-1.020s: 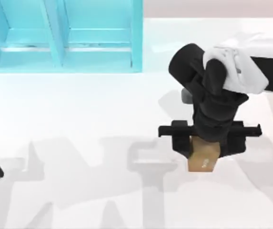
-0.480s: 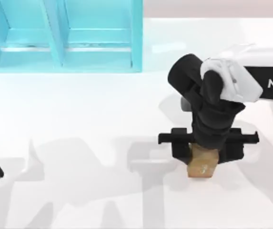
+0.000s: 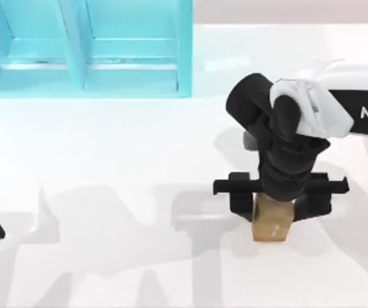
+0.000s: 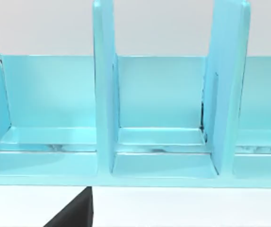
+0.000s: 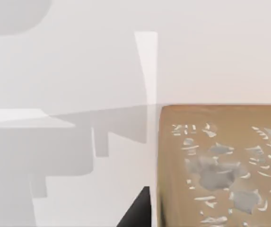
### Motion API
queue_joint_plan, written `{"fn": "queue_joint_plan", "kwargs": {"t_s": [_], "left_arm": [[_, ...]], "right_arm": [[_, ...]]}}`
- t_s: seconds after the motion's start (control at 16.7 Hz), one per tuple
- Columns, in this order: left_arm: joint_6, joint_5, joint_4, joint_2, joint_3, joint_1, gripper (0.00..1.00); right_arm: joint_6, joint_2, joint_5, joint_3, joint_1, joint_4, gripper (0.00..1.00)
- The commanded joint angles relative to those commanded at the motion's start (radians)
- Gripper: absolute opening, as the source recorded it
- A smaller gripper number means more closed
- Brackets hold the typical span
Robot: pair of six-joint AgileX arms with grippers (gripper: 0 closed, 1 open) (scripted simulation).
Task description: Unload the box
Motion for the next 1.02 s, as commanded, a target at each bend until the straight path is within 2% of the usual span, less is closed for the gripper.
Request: {"fn": "queue_joint_plan", "kwargs": {"t_s": [0.12,0.18,0.72,1.02], "left_arm": [[0.000,0.000,0.000,0.000,0.000,0.000,1.00],[0.000,0.000,0.000,0.000,0.000,0.000,1.00],[0.000,0.000,0.000,0.000,0.000,0.000,1.00],[0.000,0.000,0.000,0.000,0.000,0.000,1.00]], "right_arm": [[0.000,0.000,0.000,0.000,0.000,0.000,0.98],[0.000,0.000,0.000,0.000,0.000,0.000,1.00],[0.000,-0.001,0.000,0.003,-0.001,-0.004,1.00],[0.000,-0.042,0.000,0.121,-0.001,-0.173,1.00]]}}
